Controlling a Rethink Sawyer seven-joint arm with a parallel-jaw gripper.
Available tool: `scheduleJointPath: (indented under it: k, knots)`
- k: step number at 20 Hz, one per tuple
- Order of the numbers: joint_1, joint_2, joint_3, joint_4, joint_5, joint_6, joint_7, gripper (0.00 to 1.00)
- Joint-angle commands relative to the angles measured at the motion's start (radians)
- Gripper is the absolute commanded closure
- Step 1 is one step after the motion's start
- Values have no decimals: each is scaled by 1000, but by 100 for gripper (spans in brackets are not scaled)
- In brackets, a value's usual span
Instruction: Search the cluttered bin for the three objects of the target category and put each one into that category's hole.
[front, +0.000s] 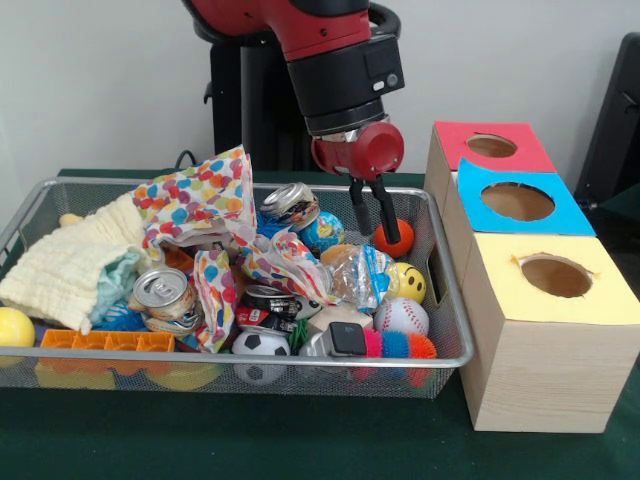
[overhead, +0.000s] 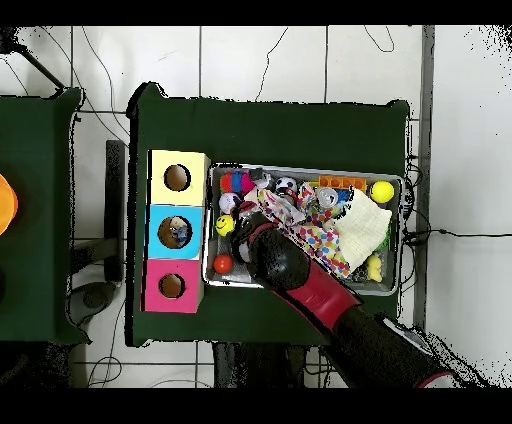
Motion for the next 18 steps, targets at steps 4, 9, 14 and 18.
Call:
scheduleJointPath:
  k: [4, 9, 14, 18]
  knots:
    - [9, 28, -20, -111, 35, -36, 215, 0]
    - [21, 19, -36, -110, 43, -25, 210, 0]
    - [26, 17, -45, -110, 43, -22, 208, 0]
    - [37, 9, -69, -122, 45, 3, 183, 0]
